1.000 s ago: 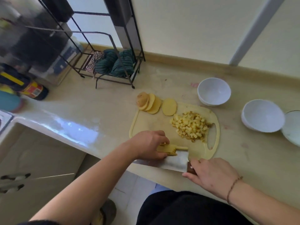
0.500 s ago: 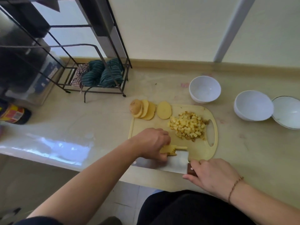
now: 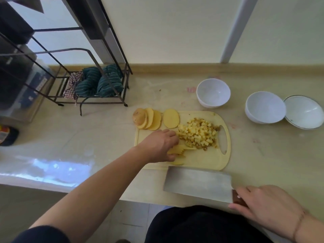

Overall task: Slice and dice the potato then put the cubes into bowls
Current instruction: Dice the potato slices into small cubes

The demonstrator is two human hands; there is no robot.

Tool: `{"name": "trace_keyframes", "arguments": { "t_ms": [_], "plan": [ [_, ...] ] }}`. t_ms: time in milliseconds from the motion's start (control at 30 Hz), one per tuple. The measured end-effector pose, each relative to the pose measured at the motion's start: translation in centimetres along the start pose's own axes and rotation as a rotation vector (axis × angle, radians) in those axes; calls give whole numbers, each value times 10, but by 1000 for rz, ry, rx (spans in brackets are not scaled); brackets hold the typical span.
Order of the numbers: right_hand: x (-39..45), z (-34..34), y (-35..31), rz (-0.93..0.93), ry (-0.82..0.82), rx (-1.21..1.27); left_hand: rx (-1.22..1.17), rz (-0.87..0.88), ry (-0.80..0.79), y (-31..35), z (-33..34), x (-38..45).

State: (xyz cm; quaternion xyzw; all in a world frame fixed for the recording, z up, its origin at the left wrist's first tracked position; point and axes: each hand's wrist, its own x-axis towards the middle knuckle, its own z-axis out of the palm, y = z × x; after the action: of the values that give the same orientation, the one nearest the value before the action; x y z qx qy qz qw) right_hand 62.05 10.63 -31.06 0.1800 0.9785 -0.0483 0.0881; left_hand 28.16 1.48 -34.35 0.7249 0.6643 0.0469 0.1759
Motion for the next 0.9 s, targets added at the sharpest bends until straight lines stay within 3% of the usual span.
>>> {"name": "trace_keyframes", "arguments": {
  "t_ms": [167,433,600,767,900],
  "plan": [
    [-47,11,33,138,60,91,-86,-9,7,-3,1,-8],
    [-46,-21,22,448,-80,601,62,-74,-46,4,9,-21],
    [-32,-23,-7,414,-134,791,153,-63,28,14,20,-27],
    [-18,-25,-23,566,-205,1079,197,-123,113,22,29,-33],
    [-9,-25,-27,602,-229,1116,164,-161,125,24,31,-36]
  ]
}}
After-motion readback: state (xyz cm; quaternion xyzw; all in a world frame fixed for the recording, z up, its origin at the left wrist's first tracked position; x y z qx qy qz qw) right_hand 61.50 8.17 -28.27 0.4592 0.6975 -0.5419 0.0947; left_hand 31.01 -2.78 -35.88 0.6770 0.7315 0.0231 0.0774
